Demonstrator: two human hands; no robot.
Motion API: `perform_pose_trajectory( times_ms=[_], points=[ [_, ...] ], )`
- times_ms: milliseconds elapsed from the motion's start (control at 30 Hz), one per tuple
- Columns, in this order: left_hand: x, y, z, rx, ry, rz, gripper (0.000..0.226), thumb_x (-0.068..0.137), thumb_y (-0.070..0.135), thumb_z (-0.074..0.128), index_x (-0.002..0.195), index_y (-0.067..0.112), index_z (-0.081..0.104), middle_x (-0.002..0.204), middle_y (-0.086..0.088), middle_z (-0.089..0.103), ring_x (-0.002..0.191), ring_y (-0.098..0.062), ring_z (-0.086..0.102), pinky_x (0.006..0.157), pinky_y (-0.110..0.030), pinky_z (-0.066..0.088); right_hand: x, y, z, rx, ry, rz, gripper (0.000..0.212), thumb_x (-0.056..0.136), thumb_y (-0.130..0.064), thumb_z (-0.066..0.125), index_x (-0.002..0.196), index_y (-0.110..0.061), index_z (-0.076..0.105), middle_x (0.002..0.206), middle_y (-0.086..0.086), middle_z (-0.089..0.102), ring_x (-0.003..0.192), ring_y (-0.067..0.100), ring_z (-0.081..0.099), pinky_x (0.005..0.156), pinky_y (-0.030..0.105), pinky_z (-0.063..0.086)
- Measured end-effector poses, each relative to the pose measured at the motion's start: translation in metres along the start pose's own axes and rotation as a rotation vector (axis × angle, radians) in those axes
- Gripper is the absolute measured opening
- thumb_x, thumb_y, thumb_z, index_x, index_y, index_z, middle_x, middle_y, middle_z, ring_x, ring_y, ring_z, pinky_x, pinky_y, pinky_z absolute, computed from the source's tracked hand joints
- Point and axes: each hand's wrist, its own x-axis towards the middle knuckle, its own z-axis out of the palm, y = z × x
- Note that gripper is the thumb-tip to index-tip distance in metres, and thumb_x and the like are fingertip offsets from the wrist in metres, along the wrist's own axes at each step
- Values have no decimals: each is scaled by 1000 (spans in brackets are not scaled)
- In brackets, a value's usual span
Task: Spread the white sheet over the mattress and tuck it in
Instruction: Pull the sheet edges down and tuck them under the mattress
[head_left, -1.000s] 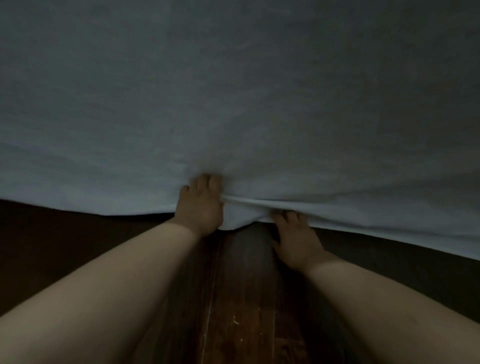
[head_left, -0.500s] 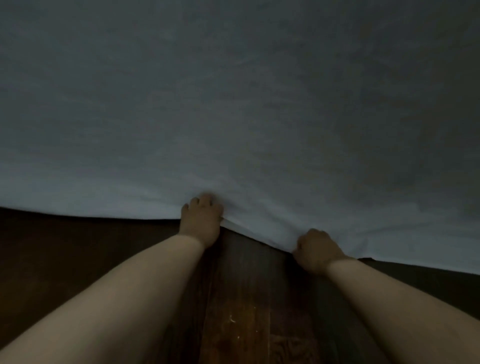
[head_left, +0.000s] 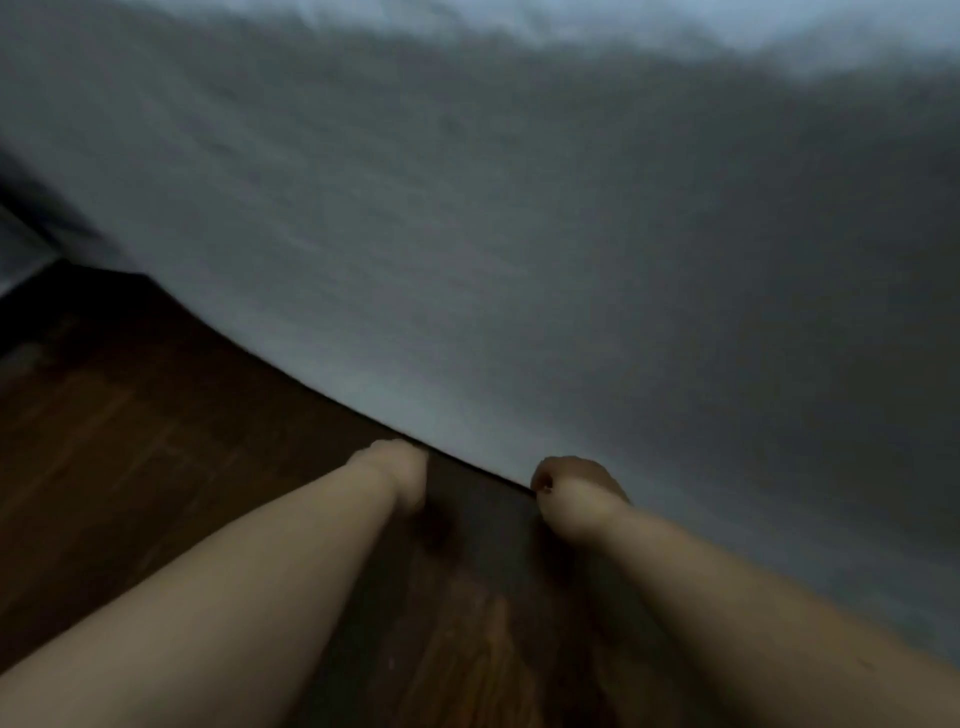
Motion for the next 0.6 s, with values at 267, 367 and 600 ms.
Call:
perform_pose_trajectory(
  times_ms=[267, 367, 600],
  points=[
    [-41, -154, -56, -214, -16, -99, 43, 97, 28, 49, 139, 17, 45, 139, -6, 48, 125, -24, 49, 100, -33, 43, 19, -173, -41, -165, -78, -94, 24, 95, -10, 43, 113, -14, 59, 118, 9, 59, 107, 25, 56, 91, 33, 46],
    [-49, -194, -75, -259, -69, -136, 41, 96, 28, 50, 136, 18, 47, 134, -5, 50, 121, -23, 51, 97, -33, 46, 19, -227, -49, -210, -175, -142, 24, 97, -11, 43, 117, -12, 57, 123, 11, 56, 113, 26, 54, 88, 31, 43],
    [-36, -238, -165, -205, -55, -245, 41, 97, 27, 50, 137, 18, 46, 137, -3, 49, 124, -20, 50, 99, -30, 43, 52, -276, -79, -103, -217, -189, 29, 95, -16, 46, 121, -10, 57, 127, 14, 55, 118, 29, 54, 94, 32, 43]
  ],
)
